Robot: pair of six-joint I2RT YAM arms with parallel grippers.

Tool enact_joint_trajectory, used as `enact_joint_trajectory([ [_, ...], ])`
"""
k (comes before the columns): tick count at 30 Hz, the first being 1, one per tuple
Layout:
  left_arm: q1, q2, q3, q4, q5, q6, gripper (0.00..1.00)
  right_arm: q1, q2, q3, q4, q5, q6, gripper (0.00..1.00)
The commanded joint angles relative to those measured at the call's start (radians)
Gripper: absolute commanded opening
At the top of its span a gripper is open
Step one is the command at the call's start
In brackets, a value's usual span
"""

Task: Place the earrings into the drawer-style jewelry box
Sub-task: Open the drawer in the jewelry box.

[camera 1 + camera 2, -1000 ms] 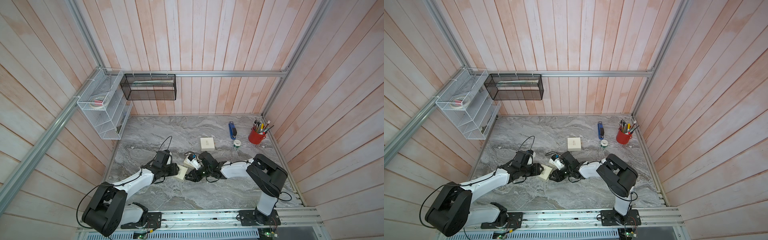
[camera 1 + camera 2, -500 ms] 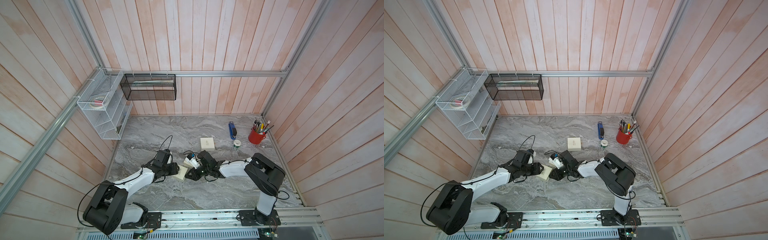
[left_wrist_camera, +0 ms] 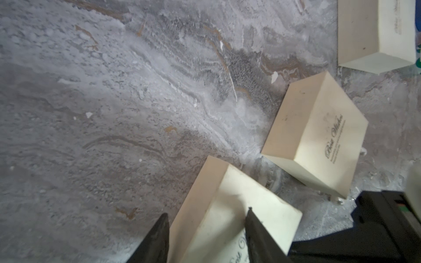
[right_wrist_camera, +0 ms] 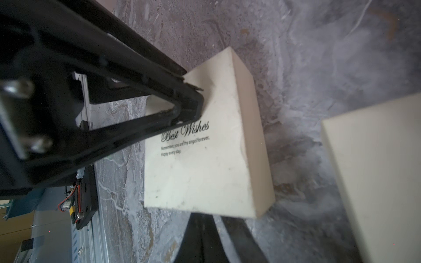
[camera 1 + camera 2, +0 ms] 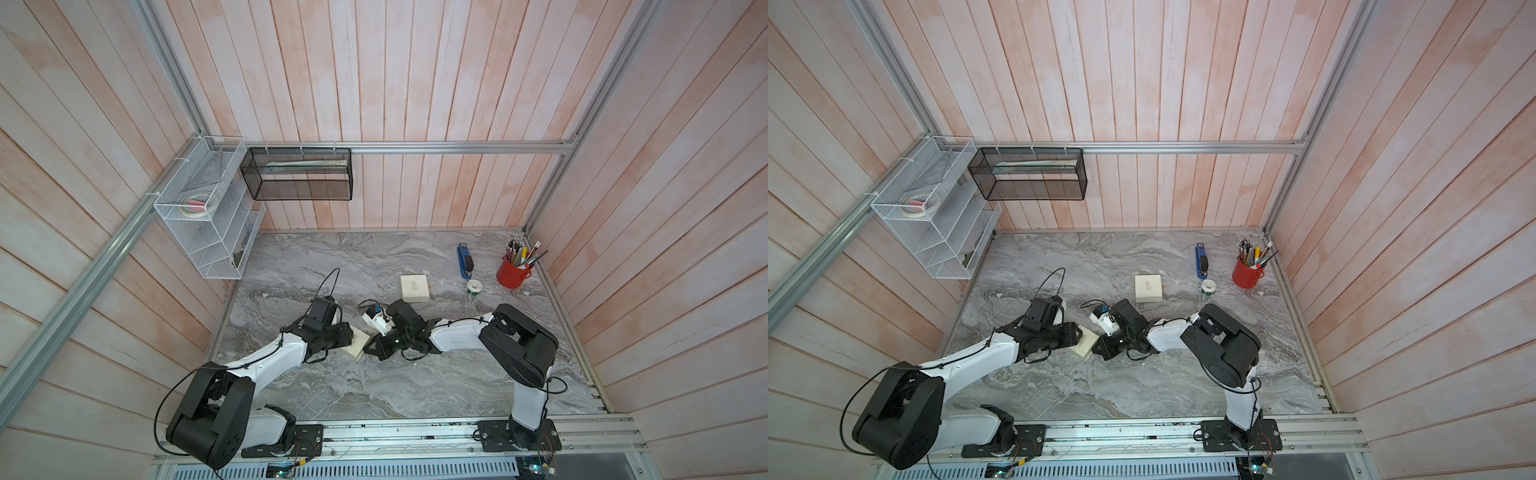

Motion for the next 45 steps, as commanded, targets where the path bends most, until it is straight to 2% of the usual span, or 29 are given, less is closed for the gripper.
enact_joint_trajectory([
  [1, 0.010, 0.030, -0.003, -0.093, -0.055, -0.005, 0.54, 0.008, -0.004, -0.008, 0.009, 0.015, 0.013, 0.00],
  [14, 0.011, 0.090, -0.018, -0.085, -0.042, -0.010, 0.54, 0.008, -0.124, -0.165, -0.022, 0.023, 0.027, 0.00],
  [17, 0.012, 0.095, -0.022, -0.081, -0.042, -0.009, 0.54, 0.008, -0.137, -0.168, -0.072, 0.018, 0.014, 0.00],
  [45, 0.011, 0.102, -0.015, -0.083, -0.043, 0.000, 0.53, 0.008, -0.217, -0.272, -0.142, 0.052, -0.021, 0.00],
])
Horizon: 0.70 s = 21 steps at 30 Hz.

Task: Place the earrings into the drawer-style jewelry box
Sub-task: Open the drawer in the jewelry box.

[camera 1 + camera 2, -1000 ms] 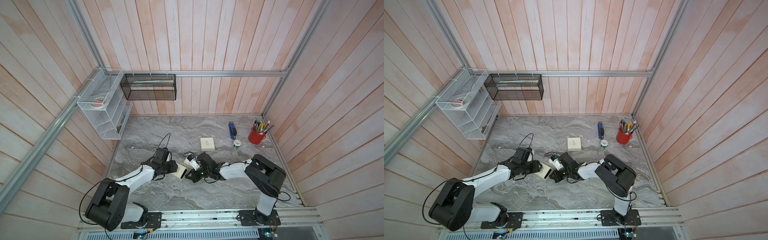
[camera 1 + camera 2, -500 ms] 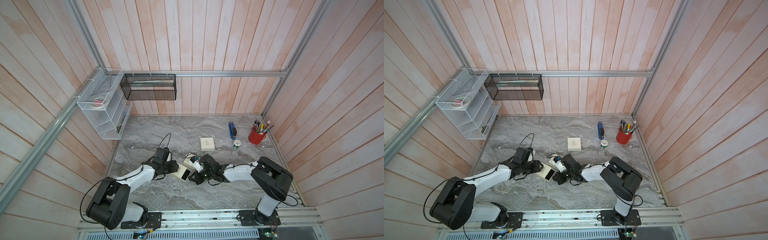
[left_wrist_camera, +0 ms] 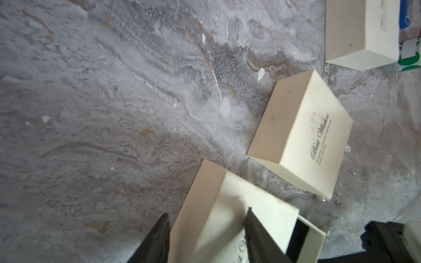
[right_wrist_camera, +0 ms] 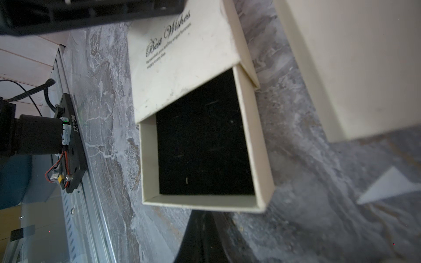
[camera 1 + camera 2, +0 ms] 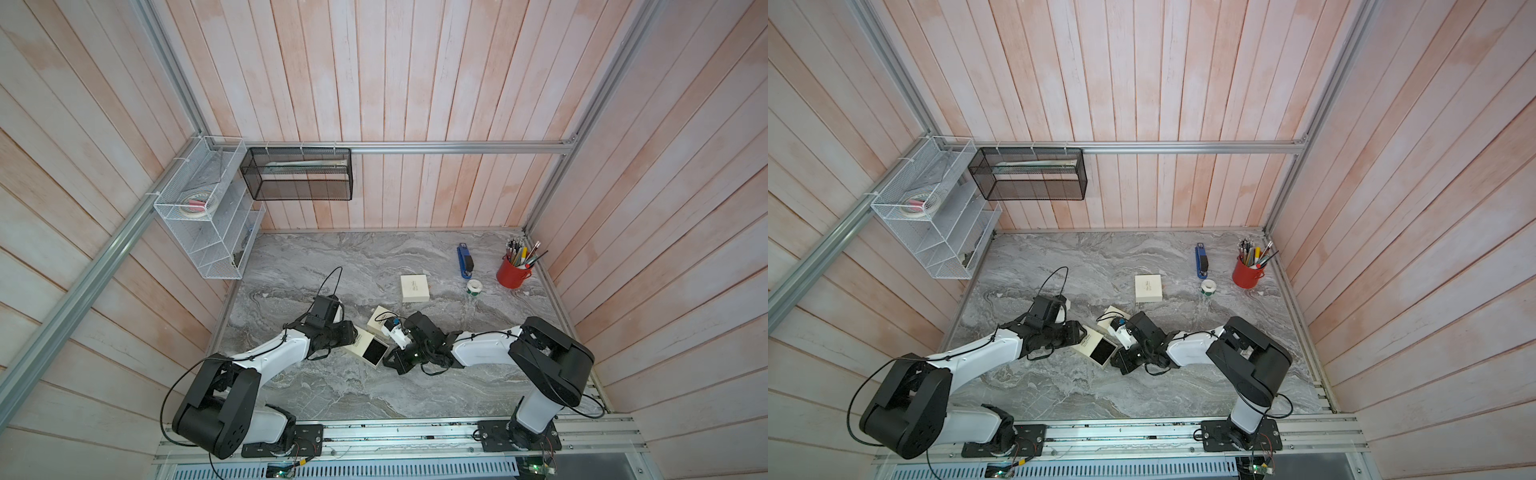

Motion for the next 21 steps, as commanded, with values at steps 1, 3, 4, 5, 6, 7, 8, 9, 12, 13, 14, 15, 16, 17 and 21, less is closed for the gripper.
enact_joint_trajectory([
  [1, 0.010, 0.049, -0.035, -0.111, -0.110, 0.010, 0.53, 0.007, -0.013, -0.030, -0.096, -0.011, -0.018, 0.00],
  [3, 0.010, 0.046, -0.036, -0.109, -0.108, 0.011, 0.53, 0.007, -0.017, -0.036, -0.098, 0.000, -0.018, 0.00],
  [4, 0.010, 0.046, -0.036, -0.109, -0.108, 0.013, 0.53, 0.007, -0.018, -0.037, -0.102, 0.002, -0.019, 0.00],
  [5, 0.010, 0.046, -0.037, -0.109, -0.108, 0.013, 0.53, 0.007, -0.019, -0.040, -0.101, 0.005, -0.018, 0.00],
  [6, 0.010, 0.047, -0.035, -0.109, -0.107, 0.014, 0.54, 0.007, -0.021, -0.042, -0.100, 0.006, -0.019, 0.00],
  [7, 0.010, 0.050, -0.035, -0.109, -0.106, 0.014, 0.54, 0.007, -0.023, -0.046, -0.098, 0.006, -0.017, 0.00],
  [8, 0.010, 0.050, -0.035, -0.109, -0.106, 0.014, 0.54, 0.007, -0.025, -0.048, -0.096, 0.007, -0.015, 0.00],
  [9, 0.010, 0.050, -0.035, -0.108, -0.106, 0.014, 0.54, 0.007, -0.025, -0.049, -0.098, 0.008, -0.016, 0.00],
  [12, 0.010, 0.049, -0.035, -0.107, -0.106, 0.013, 0.54, 0.008, -0.027, -0.051, -0.100, 0.015, -0.016, 0.00],
  [13, 0.010, 0.048, -0.034, -0.107, -0.108, 0.011, 0.54, 0.008, -0.027, -0.048, -0.103, 0.015, -0.018, 0.00],
  [14, 0.010, 0.047, -0.035, -0.105, -0.108, 0.010, 0.54, 0.007, -0.026, -0.046, -0.105, 0.015, -0.020, 0.00],
  [15, 0.010, 0.046, -0.036, -0.103, -0.109, 0.010, 0.55, 0.007, -0.025, -0.043, -0.104, 0.015, -0.023, 0.00],
  [16, 0.010, 0.043, -0.035, -0.100, -0.106, 0.008, 0.57, 0.007, -0.023, -0.040, -0.106, 0.015, -0.024, 0.01],
  [17, 0.010, 0.041, -0.031, -0.096, -0.106, 0.006, 0.59, 0.007, -0.022, -0.037, -0.106, 0.015, -0.026, 0.06],
  [21, 0.010, 0.023, -0.014, -0.092, -0.106, -0.004, 0.69, 0.007, -0.023, -0.025, -0.108, 0.009, -0.029, 0.17],
])
